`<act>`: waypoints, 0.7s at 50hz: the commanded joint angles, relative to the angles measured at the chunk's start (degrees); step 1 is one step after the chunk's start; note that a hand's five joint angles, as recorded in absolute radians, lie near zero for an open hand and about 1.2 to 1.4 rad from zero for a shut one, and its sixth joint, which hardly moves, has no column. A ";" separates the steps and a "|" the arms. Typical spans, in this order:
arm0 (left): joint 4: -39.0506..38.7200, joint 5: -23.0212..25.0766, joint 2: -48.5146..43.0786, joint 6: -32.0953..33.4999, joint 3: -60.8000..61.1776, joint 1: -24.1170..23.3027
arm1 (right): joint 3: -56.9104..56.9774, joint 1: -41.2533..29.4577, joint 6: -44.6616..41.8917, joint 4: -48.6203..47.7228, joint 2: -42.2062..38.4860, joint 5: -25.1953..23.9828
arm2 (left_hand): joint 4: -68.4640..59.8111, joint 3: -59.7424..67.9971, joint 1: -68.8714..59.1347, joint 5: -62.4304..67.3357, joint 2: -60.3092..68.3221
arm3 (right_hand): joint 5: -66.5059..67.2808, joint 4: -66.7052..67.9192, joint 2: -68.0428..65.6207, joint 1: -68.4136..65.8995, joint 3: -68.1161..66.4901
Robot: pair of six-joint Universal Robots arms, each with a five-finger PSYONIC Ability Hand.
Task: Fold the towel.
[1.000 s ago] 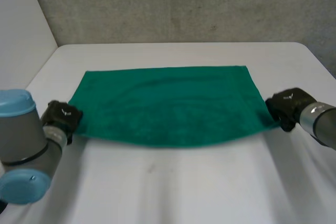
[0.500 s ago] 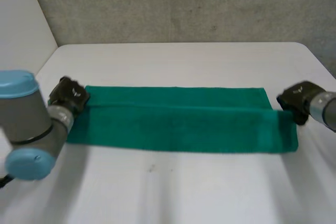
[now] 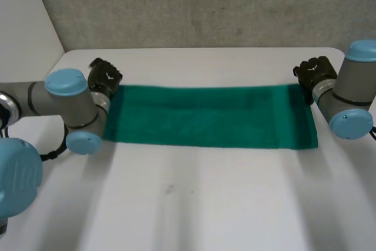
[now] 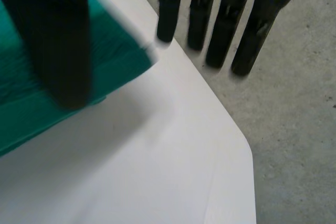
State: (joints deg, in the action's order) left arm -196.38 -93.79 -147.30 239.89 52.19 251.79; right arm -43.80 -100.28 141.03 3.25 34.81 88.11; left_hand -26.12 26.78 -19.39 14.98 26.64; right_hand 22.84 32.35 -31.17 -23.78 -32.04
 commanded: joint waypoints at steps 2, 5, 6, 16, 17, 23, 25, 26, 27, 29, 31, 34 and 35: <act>-12.34 2.12 4.74 0.23 9.94 -3.06 | -1.02 -1.49 1.96 0.00 -0.36 1.19 | 16.12 -16.78 9.39 -14.98 -16.64 | -22.84 -22.35 21.17 13.78 22.04; -17.35 1.77 7.81 0.05 14.24 -3.23 | -4.69 -1.49 5.46 0.18 2.70 0.66 | 16.12 -16.78 9.39 -14.98 -16.64 | -22.84 -22.35 21.17 13.78 22.04; -18.15 1.59 8.61 -0.03 15.13 -3.23 | -5.93 -1.32 6.53 0.18 4.11 0.31 | 16.12 -16.78 9.39 -14.98 -16.64 | -22.84 -22.35 21.17 13.78 22.04; -19.13 1.41 18.88 -0.65 29.44 -4.02 | -22.36 -0.53 13.48 0.70 18.78 -8.64 | 16.12 -16.78 9.39 -14.98 -16.64 | -22.84 -22.35 21.17 13.78 22.04; -19.13 1.41 19.85 -1.00 30.86 -4.02 | -23.42 -0.26 13.57 1.05 19.59 -9.53 | 16.12 -16.78 9.39 -14.98 -16.64 | -22.84 -22.35 21.17 13.78 22.04; -19.13 1.41 25.31 -6.35 39.21 -3.59 | -29.14 3.78 13.83 5.44 22.05 -12.79 | 16.12 -16.78 9.39 -14.98 -16.64 | -22.84 -22.35 21.17 13.78 22.04; -18.95 1.50 27.24 -9.95 41.85 -3.50 | -30.73 4.74 13.83 7.12 21.97 -13.67 | 16.12 -16.78 9.39 -14.98 -16.64 | -22.84 -22.35 21.17 13.78 22.04; -18.95 1.50 27.86 -11.36 42.55 -3.50 | -31.17 5.01 13.83 7.47 21.97 -13.84 | 16.12 -16.78 9.39 -14.98 -16.64 | -21.10 -20.60 19.42 12.03 20.29; -18.95 1.50 28.30 -12.68 43.25 -3.41 | -31.52 5.19 13.92 7.56 21.79 -14.02 | 16.12 -16.78 9.39 -14.98 -16.64 | -19.58 -19.09 17.91 10.52 18.78; -18.78 1.59 29.44 -16.81 44.75 -3.32 | -32.31 5.54 13.92 7.65 21.70 -14.28 | 16.12 -16.78 9.39 -14.98 -16.64 | -18.06 -17.56 16.38 8.99 17.25; -18.43 1.59 29.79 -19.27 45.54 -3.23 | -33.54 6.68 13.92 7.30 21.53 -14.28 | 16.12 -16.78 9.39 -14.98 -16.64 | -15.20 -14.71 13.53 6.14 14.40; -16.93 1.68 30.23 -23.58 46.25 -3.15 | -34.42 7.82 13.92 5.72 21.18 -14.46 | 16.12 -16.78 9.39 -14.98 -16.64 | -8.65 -8.16 6.98 -0.41 7.85; -16.50 1.68 30.41 -24.46 46.25 -3.06 | -34.60 7.91 13.92 5.11 20.92 -14.55 | 16.12 -16.78 9.39 -14.98 -16.64 | -6.96 -6.47 5.29 -2.10 6.16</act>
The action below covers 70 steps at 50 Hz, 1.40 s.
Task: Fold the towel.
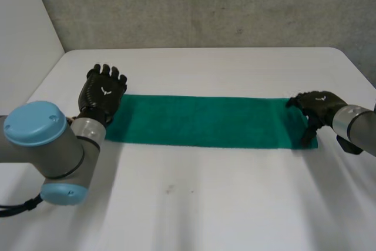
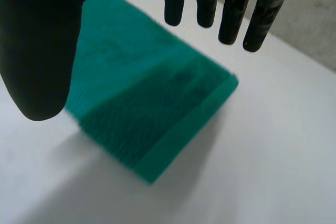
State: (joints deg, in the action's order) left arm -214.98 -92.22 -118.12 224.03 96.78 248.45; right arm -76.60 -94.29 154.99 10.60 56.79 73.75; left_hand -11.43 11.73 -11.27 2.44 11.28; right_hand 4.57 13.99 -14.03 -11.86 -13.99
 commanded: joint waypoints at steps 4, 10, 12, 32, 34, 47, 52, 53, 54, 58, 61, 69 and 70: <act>4.48 0.03 1.49 -11.86 1.39 0.37 | -1.89 2.18 -0.12 -4.62 -3.70 -0.27 | 1.43 -1.73 1.27 -2.44 -1.28 | 16.86 17.45 -17.40 -19.58 -17.45; 5.18 -0.06 1.67 -12.65 1.31 0.28 | -1.28 2.36 -0.21 -4.97 -5.37 -0.27 | 1.43 -1.73 1.27 -2.44 -1.28 | 23.09 23.68 -23.64 -25.81 -23.68; 5.18 -0.06 1.67 -12.65 1.39 0.28 | -1.28 2.36 -0.21 -5.06 -5.55 -0.27 | 1.43 -1.73 1.27 -2.44 -1.28 | 23.43 24.02 -23.98 -26.15 -24.02; 5.36 -0.24 3.78 -12.83 2.10 0.72 | -0.58 11.93 -1.26 -10.07 -2.47 3.24 | 1.43 -1.73 1.27 -2.44 -1.28 | 65.43 66.01 -65.97 -68.14 -66.01; 5.36 -0.15 4.13 -12.83 2.45 0.81 | 0.48 13.96 -2.06 -9.89 -2.30 3.16 | 1.43 -1.73 1.27 -2.44 -1.28 | 65.43 66.01 -65.97 -68.14 -66.01; 5.36 -0.06 6.41 -12.92 3.85 0.89 | 10.23 12.22 -5.58 -2.77 -1.16 1.32 | 1.43 -1.73 1.27 -2.44 -1.28 | 65.43 66.01 -65.97 -68.14 -66.01; 5.36 -0.15 7.73 -13.09 3.85 0.28 | 11.99 0.44 -3.20 -3.47 1.92 -2.29 | 1.43 -1.73 1.27 -2.44 -1.28 | 65.43 66.01 -65.97 -68.14 -66.01; 5.36 -0.15 7.99 -13.18 3.85 0.28 | 12.26 -1.49 -3.20 -3.82 1.92 -2.90 | 1.43 -1.73 1.27 -2.44 -1.28 | 65.43 66.01 -65.97 -68.14 -66.01; 5.27 -0.15 8.52 -13.79 3.85 0.19 | 12.61 -3.25 -3.20 -4.26 2.01 -3.52 | 1.43 -1.73 1.27 -2.44 -1.28 | 65.43 66.01 -65.97 -68.14 -66.01; 5.27 -0.15 9.49 -15.64 3.68 0.19 | 14.19 -14.02 -2.94 -7.76 1.75 -5.97 | 1.43 -1.73 1.27 -2.44 -1.28 | 65.43 66.01 -65.97 -68.14 -66.01; 5.27 -0.15 9.84 -16.78 3.59 0.19 | 15.07 -21.60 -3.11 -10.67 0.18 -7.47 | 1.43 -1.73 1.27 -2.44 -1.28 | 65.43 66.01 -65.97 -68.14 -66.01; 5.97 -0.15 10.28 -18.63 3.42 0.28 | 20.78 -35.43 -5.48 -15.52 -12.30 -9.59 | 1.43 -1.73 1.27 -2.44 -1.28 | 65.43 66.01 -65.97 -68.14 -66.01; 5.97 -0.15 10.28 -18.63 3.42 0.28 | 21.48 -36.13 -5.75 -15.34 -13.53 -9.50 | 1.43 -1.73 1.27 -2.44 -1.28 | 65.43 66.01 -65.97 -68.14 -66.01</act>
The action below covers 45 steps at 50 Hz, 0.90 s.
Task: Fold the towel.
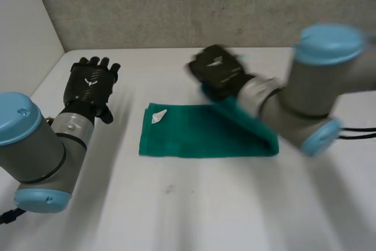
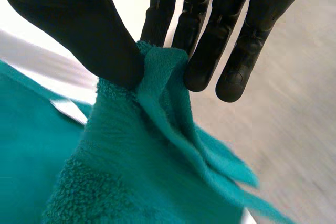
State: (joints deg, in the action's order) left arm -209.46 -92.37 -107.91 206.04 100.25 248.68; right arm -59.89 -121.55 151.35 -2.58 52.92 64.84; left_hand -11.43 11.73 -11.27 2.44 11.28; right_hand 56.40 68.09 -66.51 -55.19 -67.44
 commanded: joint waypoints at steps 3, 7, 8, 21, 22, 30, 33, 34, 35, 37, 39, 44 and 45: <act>0.45 0.00 -0.02 -0.73 -0.05 -0.03 | 6.97 -10.89 -3.43 -0.68 -13.71 -0.24 | 1.43 -1.73 1.27 -2.44 -1.28 | 13.60 11.91 -13.49 -24.81 -12.56; 0.54 0.09 -0.54 -0.81 -0.32 -0.21 | 8.03 -11.07 -4.40 2.13 -15.04 1.51 | 1.43 -1.73 1.27 -2.44 -1.28 | -4.04 -5.72 4.14 -7.17 5.07; 0.54 0.09 -0.54 -0.81 -0.49 -0.38 | 8.03 -10.81 -4.31 2.40 -14.87 2.39 | 1.43 -1.73 1.27 -2.44 -1.28 | -19.33 -21.01 19.43 8.11 20.36; 0.54 0.09 -6.25 -2.74 -9.45 -10.75 | -6.55 0.60 -0.80 6.01 -0.55 13.56 | 1.43 -1.73 1.27 -2.44 -1.28 | -56.40 -58.09 56.51 45.19 57.44; 0.80 0.09 -7.82 -3.53 -10.76 -11.97 | -7.95 1.66 -0.45 6.09 -0.19 13.56 | 1.43 -1.73 1.27 -2.44 -1.28 | -56.40 -58.09 56.51 45.19 57.44; 6.95 0.00 -15.66 -4.42 -14.99 -14.01 | -18.15 10.19 0.35 5.57 -0.19 13.12 | 1.43 -1.73 1.27 -2.44 -1.28 | -47.60 -49.29 47.71 36.39 48.64; 8.89 -0.09 -16.45 -4.42 -15.17 -14.01 | -20.27 12.39 0.26 4.78 -0.98 13.21 | 1.43 -1.73 1.27 -2.44 -1.28 | -17.41 -19.09 17.51 6.20 18.44; 9.24 -0.09 -16.54 -4.42 -15.17 -13.92 | -20.62 12.74 0.35 4.25 -1.33 13.29 | 1.43 -1.73 1.27 -2.44 -1.28 | -3.14 -4.82 3.24 -8.07 4.17; 9.76 -0.09 -16.28 -4.42 -15.17 -13.83 | -21.49 13.53 0.61 2.07 -1.68 13.56 | 1.43 -1.73 1.27 -2.44 -1.28 | 13.43 11.75 -13.33 -24.64 -12.40; 10.12 -0.18 -15.93 -4.42 -15.08 -13.74 | -22.37 14.15 1.22 -1.27 -1.51 14.08 | 1.43 -1.73 1.27 -2.44 -1.28 | 13.60 11.91 -13.49 -24.81 -12.56; 10.47 -1.14 -15.31 -4.42 -14.82 -13.31 | -22.99 14.33 1.93 -5.57 0.24 14.87 | 1.43 -1.73 1.27 -2.44 -1.28 | 13.60 11.91 -13.49 -24.81 -12.56; 10.82 -4.92 -13.38 -4.68 -14.38 -13.13 | -19.85 13.02 2.19 -6.57 5.34 15.14 | 1.43 -1.73 1.27 -2.44 -1.28 | 13.60 11.91 -13.49 -24.81 -12.56; 10.91 -5.53 -13.11 -4.77 -14.29 -13.13 | -17.74 11.01 2.37 -5.87 5.61 15.23 | 1.43 -1.73 1.27 -2.44 -1.28 | 13.60 11.91 -13.49 -24.81 -12.56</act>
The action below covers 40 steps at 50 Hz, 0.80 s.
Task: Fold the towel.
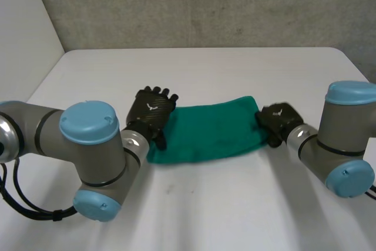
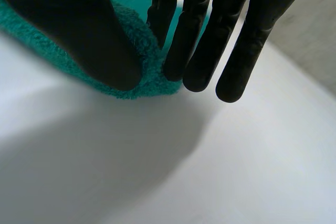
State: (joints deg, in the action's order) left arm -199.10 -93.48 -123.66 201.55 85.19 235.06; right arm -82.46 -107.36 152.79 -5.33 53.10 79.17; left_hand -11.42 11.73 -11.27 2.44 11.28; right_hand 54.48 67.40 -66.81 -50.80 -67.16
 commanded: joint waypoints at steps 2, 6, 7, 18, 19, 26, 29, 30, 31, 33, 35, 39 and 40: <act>0.73 -6.27 3.51 -0.45 1.21 0.66 | 7.56 -7.06 1.02 -1.62 5.17 0.63 | 1.42 -1.73 1.27 -2.44 -1.28 | 15.52 12.60 -13.19 -29.20 -12.84; 0.82 -8.64 5.53 -1.33 2.08 1.36 | 13.61 -15.12 0.85 2.68 2.73 -0.59 | 1.42 -1.73 1.27 -2.44 -1.28 | 15.52 12.60 -13.19 -29.20 -12.84; 0.82 -9.26 6.23 -1.59 2.44 1.80 | 16.42 -18.64 0.41 4.87 -0.60 -1.73 | 1.42 -1.73 1.27 -2.44 -1.28 | 15.52 12.60 -13.19 -29.20 -12.84; 0.99 -12.08 10.37 -3.09 3.93 3.56 | 24.10 -26.32 -1.97 8.06 -10.13 -3.69 | 1.42 -1.73 1.27 -2.44 -1.28 | -54.48 -57.40 56.81 40.80 57.16; 0.99 -11.91 10.37 -3.09 3.93 3.38 | 24.10 -26.24 -1.45 7.88 -10.21 -2.81 | 1.42 -1.73 1.27 -2.44 -1.28 | -54.48 -57.40 56.81 40.80 57.16; 0.82 -10.94 9.76 -3.35 1.75 1.98 | 20.94 -21.94 10.41 5.25 -5.92 -0.16 | 1.42 -1.73 1.27 -2.44 -1.28 | -54.48 -57.40 56.81 40.80 57.16; 0.82 -8.93 9.14 -4.23 0.42 0.31 | 19.09 -18.51 15.16 5.25 -3.01 -0.33 | 1.42 -1.73 1.27 -2.44 -1.28 | -54.48 -57.40 56.81 40.80 57.16; 0.82 -7.18 8.36 -5.28 -0.28 -0.82 | 19.00 -17.11 16.82 5.25 -2.83 -0.77 | 1.42 -1.73 1.27 -2.44 -1.28 | -54.48 -57.40 56.81 40.80 57.16; 0.90 -6.29 7.83 -5.98 -0.63 -1.27 | 19.00 -16.66 17.45 5.42 -2.83 -0.78 | 1.42 -1.73 1.27 -2.44 -1.28 | -54.48 -57.40 56.81 40.80 57.16; 1.08 -4.79 6.86 -7.39 -1.07 -2.15 | 19.52 -16.05 17.98 5.77 -2.92 -0.69 | 1.42 -1.73 1.27 -2.44 -1.28 | -54.48 -57.40 56.81 40.80 57.16; 2.04 -3.56 5.54 -9.50 -1.51 -3.03 | 19.88 -16.04 18.07 5.95 -3.18 -0.77 | 1.42 -1.73 1.27 -2.44 -1.28 | -54.48 -57.40 56.81 40.80 57.16; 6.07 -3.64 1.68 -11.35 -2.74 -3.12 | 22.77 -15.60 18.07 9.28 -7.74 -3.06 | 1.21 -1.52 1.06 -2.23 -1.06 | -54.48 -57.40 56.81 40.80 57.16; 6.96 -3.73 0.97 -11.35 -3.01 -3.12 | 22.78 -15.60 18.07 9.29 -7.75 -3.06 | 1.21 -1.51 1.06 -2.23 -1.06 | -54.48 -57.40 56.81 40.80 57.16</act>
State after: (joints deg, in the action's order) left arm -196.69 -97.68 -118.19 192.61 83.68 232.41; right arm -62.30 -123.19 171.18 1.17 49.14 77.93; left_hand -11.44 11.73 -11.27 2.44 11.28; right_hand 3.06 12.73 -12.24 -11.02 -11.62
